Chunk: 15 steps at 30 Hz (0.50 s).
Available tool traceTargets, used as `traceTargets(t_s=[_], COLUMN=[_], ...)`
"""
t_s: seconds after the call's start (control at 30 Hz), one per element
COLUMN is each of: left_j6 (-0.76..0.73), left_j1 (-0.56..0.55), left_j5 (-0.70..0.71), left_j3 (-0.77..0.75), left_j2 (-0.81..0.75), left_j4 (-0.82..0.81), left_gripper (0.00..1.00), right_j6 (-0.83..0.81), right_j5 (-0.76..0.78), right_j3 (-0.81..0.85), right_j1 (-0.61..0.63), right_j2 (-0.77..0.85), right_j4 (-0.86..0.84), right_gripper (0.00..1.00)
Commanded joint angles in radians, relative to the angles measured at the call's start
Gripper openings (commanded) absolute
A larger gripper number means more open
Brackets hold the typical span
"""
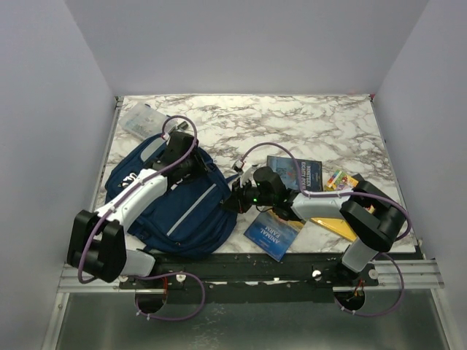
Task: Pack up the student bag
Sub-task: Unzip the student bag at the center of the board.
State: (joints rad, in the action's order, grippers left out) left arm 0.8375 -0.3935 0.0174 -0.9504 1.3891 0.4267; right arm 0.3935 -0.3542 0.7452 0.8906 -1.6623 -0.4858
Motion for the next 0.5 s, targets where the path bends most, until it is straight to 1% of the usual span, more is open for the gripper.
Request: traceTargets(t_s=[0.0,0.07,0.13,0.2,0.27,0.37,0.47], left_j6=[-0.162,-0.184,-0.206,-0.221,-0.217,-0.132,-0.056], left_j1=[0.006,-0.008,-0.017,-0.038,-0.075,-0.107,-0.116], left_j5=[-0.094,-0.101,-0.140,-0.166,-0.145,-0.090,-0.086], left_j3=[0.033,0.052,0.065,0.051,0.018,-0.060,-0.133], left_j2=[-0.119,-0.156,-0.179,-0.178,-0.152,-0.070,0.020], left_j4=[0.023,0.054,0.068,0.094,0.132,0.230,0.305], left_gripper=[0.53,0.57,0.58,0.58,0.59,0.59,0.57], right_j6=[0.019,0.027,0.028,0.029,0.026,0.017,0.013], right_j5=[0.026,0.026,0.015,0.010,0.012,-0.002,-0.011], right_j3=[-0.031,-0.037,-0.042,-0.045,-0.045,-0.043,-0.040], right_j1=[0.005,0.004,0.005,0.004,0.004,0.004,0.004], right_j2=[0.005,0.005,0.002,-0.002,-0.004,-0.005,-0.005], right_j4=[-0.032,-0.053,-0.074,-0.086,-0.093,-0.099,-0.107], right_gripper=[0.00,0.00,0.00,0.00,0.00,0.00,0.00])
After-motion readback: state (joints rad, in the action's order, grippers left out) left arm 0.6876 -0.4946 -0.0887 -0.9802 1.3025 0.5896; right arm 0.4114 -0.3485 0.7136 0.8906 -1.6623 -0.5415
